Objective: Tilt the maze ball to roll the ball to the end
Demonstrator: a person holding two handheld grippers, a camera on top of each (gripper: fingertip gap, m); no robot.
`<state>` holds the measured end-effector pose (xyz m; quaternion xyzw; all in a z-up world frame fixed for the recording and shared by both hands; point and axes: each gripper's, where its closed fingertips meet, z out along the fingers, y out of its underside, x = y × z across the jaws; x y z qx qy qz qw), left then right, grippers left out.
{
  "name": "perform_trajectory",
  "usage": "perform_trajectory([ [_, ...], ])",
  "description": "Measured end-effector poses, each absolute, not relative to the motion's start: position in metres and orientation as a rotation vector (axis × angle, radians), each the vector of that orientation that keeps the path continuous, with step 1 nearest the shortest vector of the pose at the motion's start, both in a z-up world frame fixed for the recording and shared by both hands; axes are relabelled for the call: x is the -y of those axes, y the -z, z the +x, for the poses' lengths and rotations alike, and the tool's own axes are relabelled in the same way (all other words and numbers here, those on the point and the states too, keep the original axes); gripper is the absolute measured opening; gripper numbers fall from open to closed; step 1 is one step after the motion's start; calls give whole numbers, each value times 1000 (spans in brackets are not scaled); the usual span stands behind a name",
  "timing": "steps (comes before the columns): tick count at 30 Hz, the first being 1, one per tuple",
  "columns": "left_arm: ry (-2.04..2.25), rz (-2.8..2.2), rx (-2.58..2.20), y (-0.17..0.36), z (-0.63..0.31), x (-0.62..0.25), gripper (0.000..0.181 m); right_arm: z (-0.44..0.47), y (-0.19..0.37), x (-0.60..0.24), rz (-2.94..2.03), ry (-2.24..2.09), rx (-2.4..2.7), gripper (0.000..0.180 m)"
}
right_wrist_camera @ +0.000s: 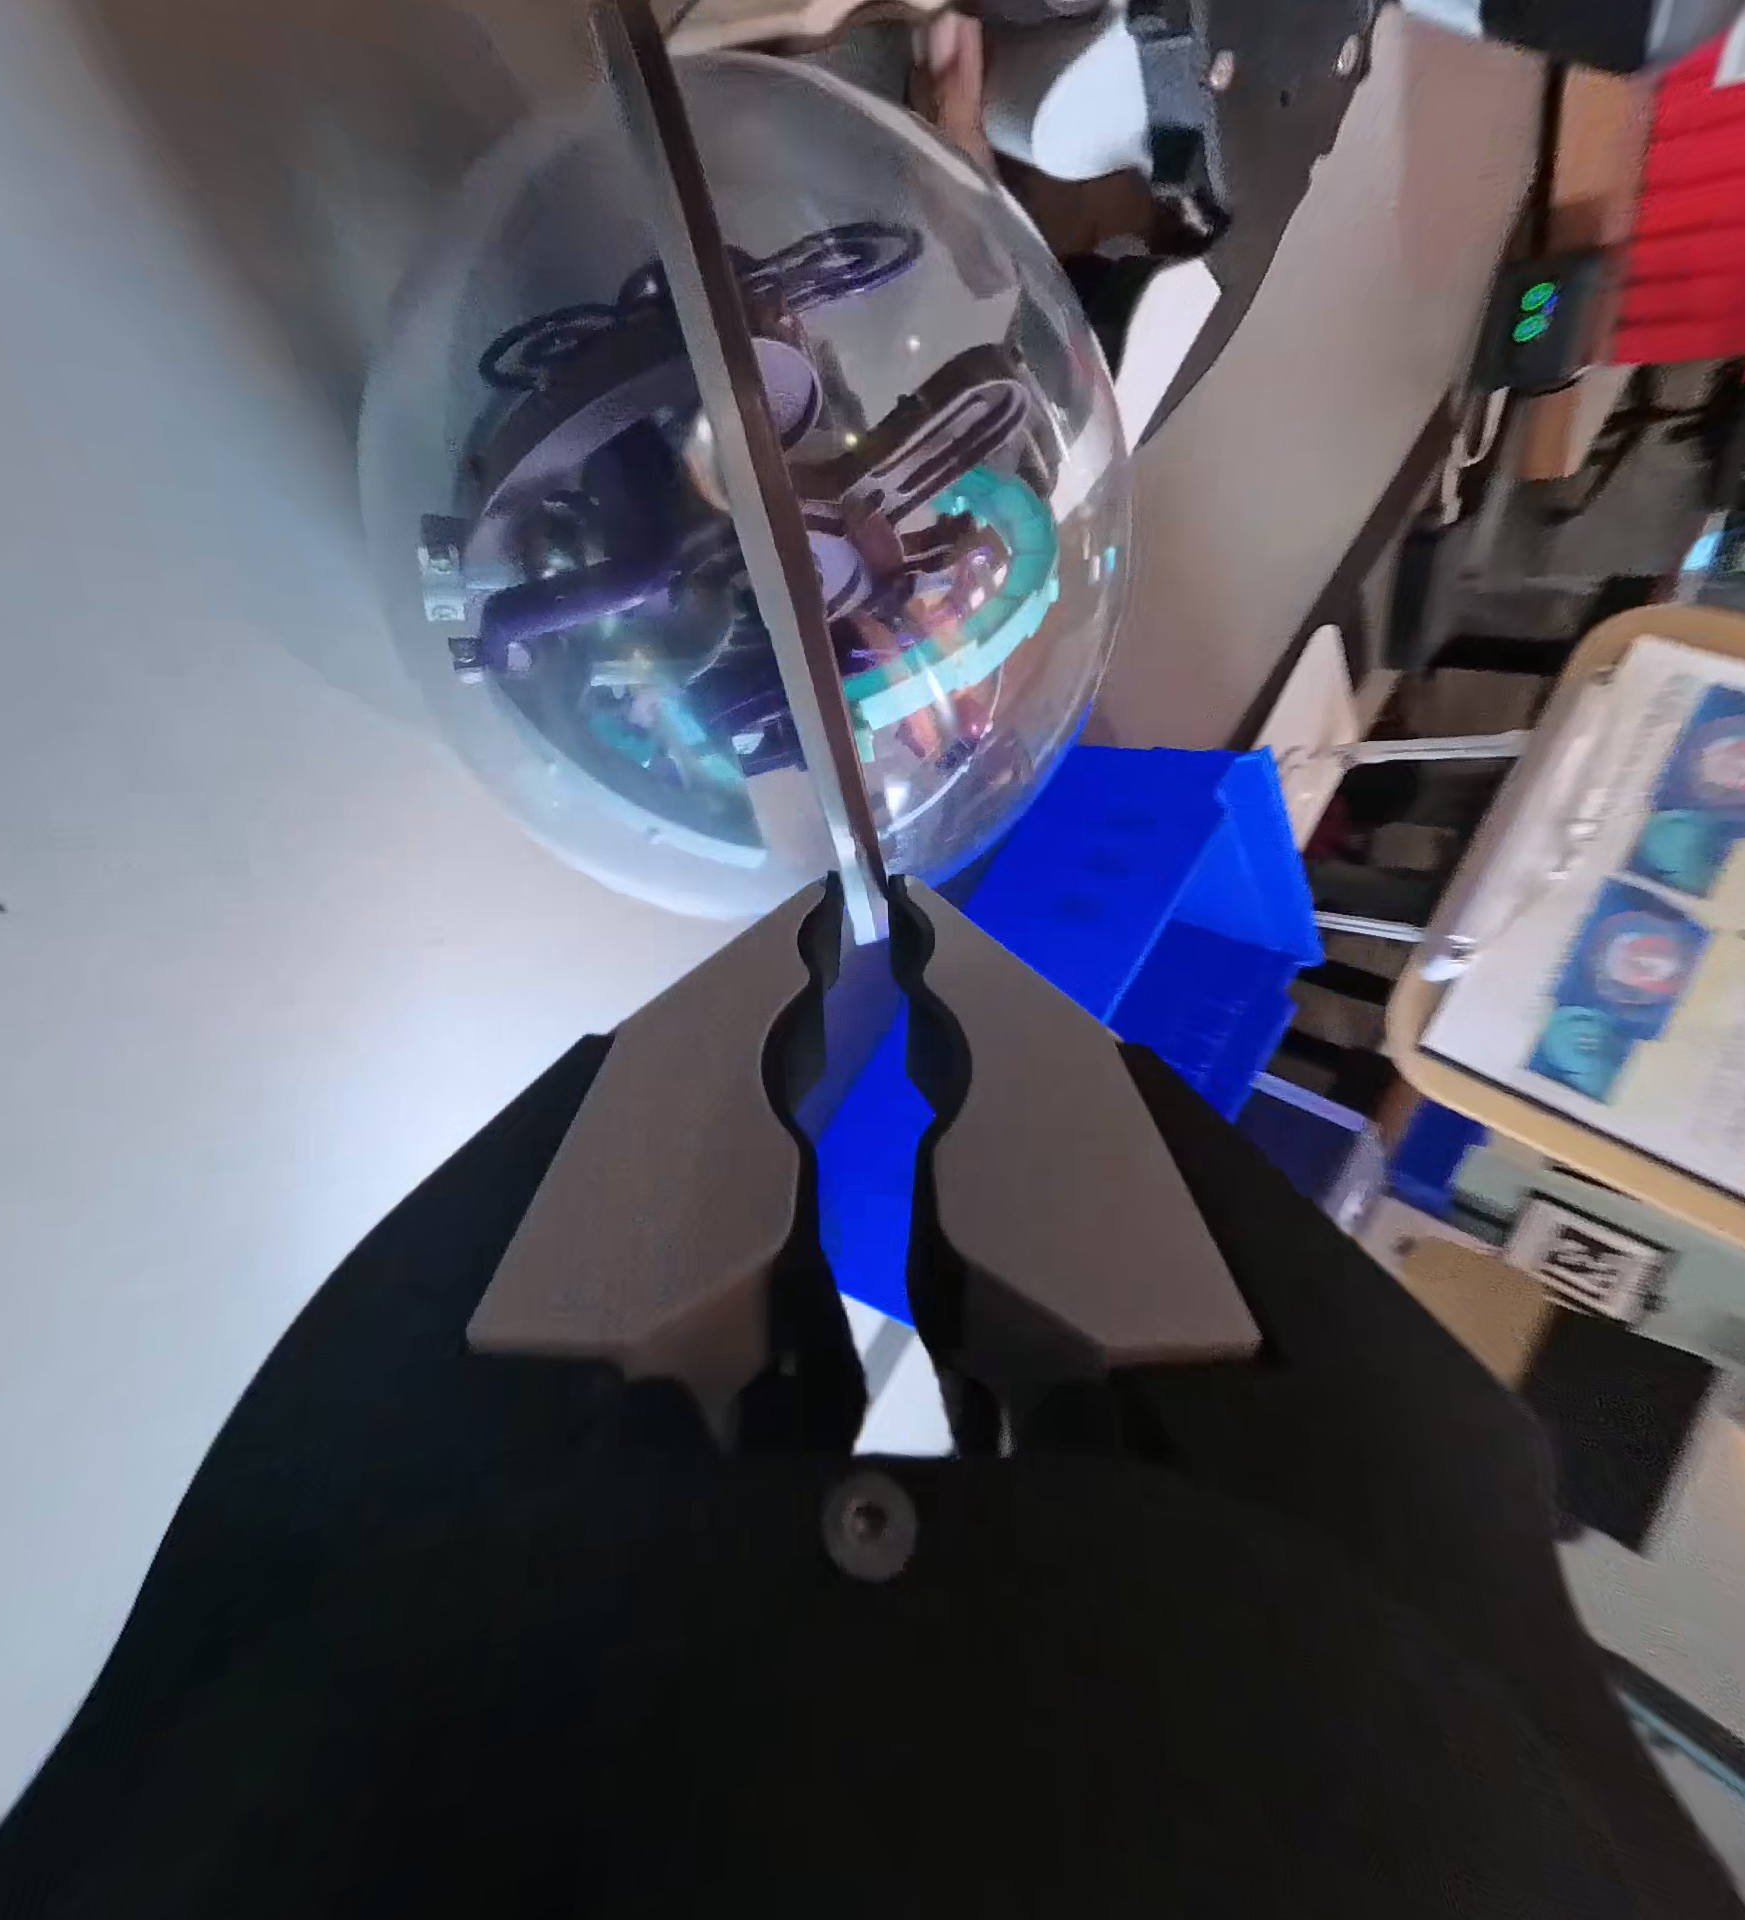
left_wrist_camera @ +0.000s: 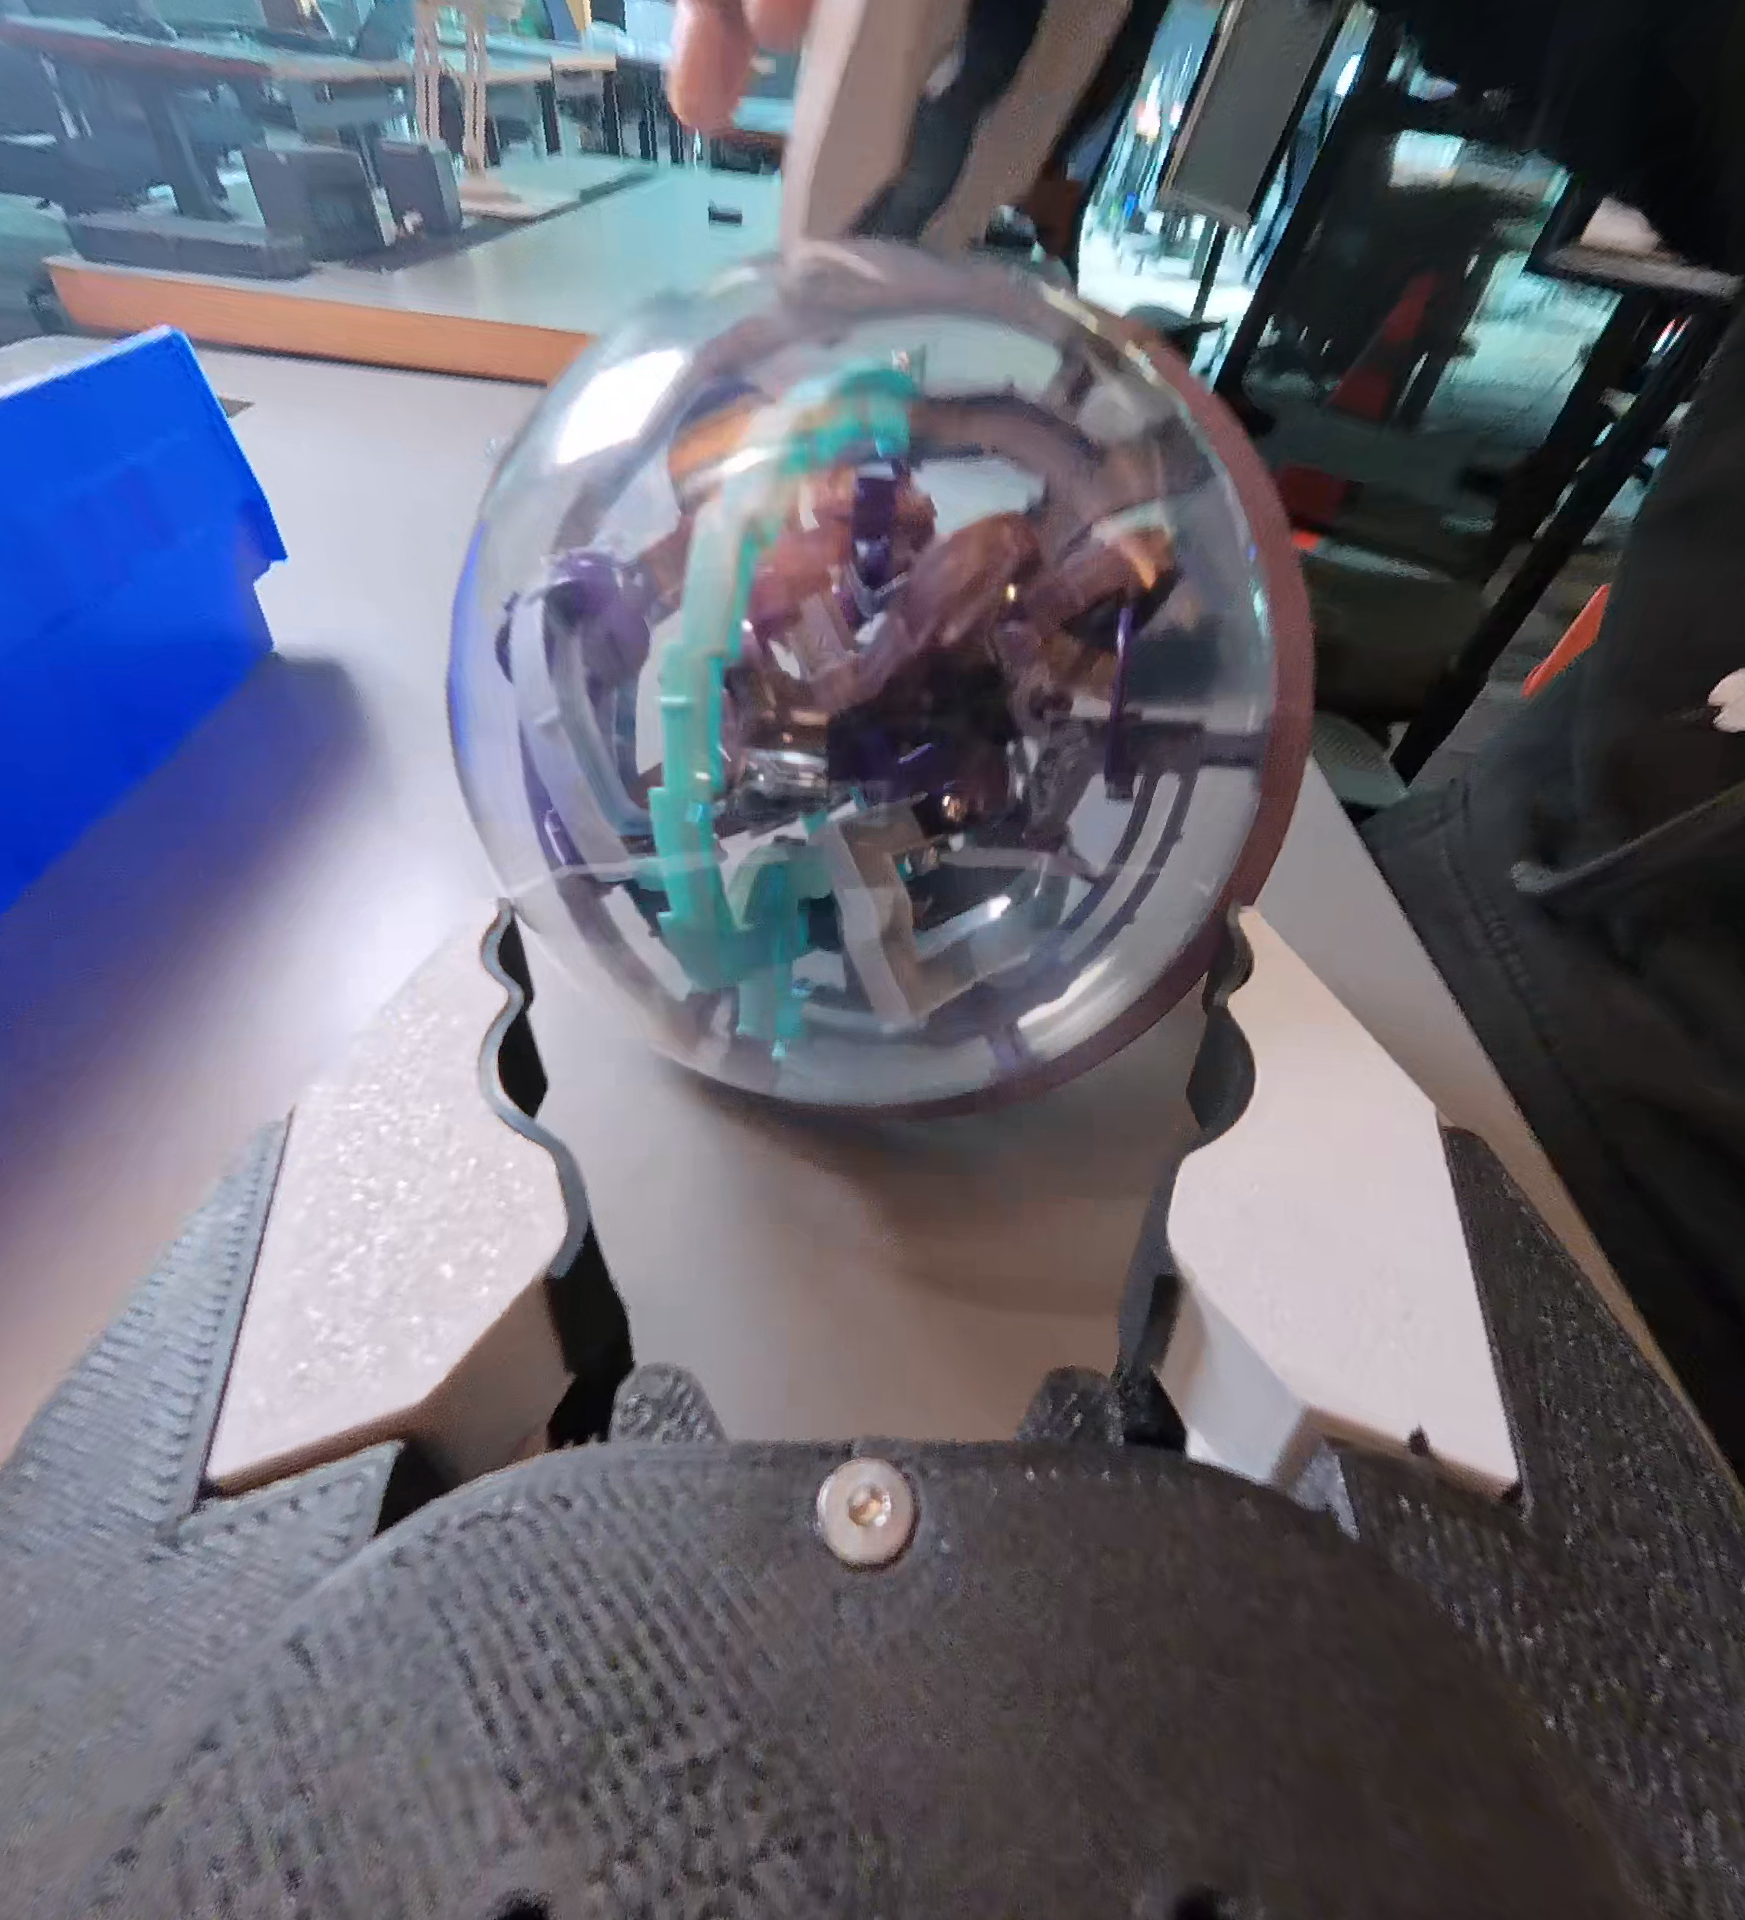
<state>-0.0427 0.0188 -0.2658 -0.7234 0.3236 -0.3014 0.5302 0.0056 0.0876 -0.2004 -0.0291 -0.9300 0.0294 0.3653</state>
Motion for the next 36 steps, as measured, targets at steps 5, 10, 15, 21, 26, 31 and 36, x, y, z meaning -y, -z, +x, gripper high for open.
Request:
perform_trajectory([
  [5,700,-1797,-763,278,-48,-20,121,-10,202,-98,-238,-199,2505,7],
  [10,750,-1830,-760,279,-51,-15,115,-12,209,-103,-389,-309,2591,8],
  [15,832,-1809,-790,277,-56,-8,107,-8,222,-107,-521,-417,2659,8],
  [21,704,-1665,-787,263,-54,-21,122,-12,228,-116,-734,-629,2677,1],
  [26,696,-1643,-841,265,-48,-20,129,-18,224,-111,-942,-851,2676,0],
  [31,707,-1663,-782,264,-53,-23,124,12,231,-113,-1269,-956,2536,43],
  [36,736,-1692,-741,265,-54,-27,117,42,259,-75,-1278,-1010,2288,92],
])
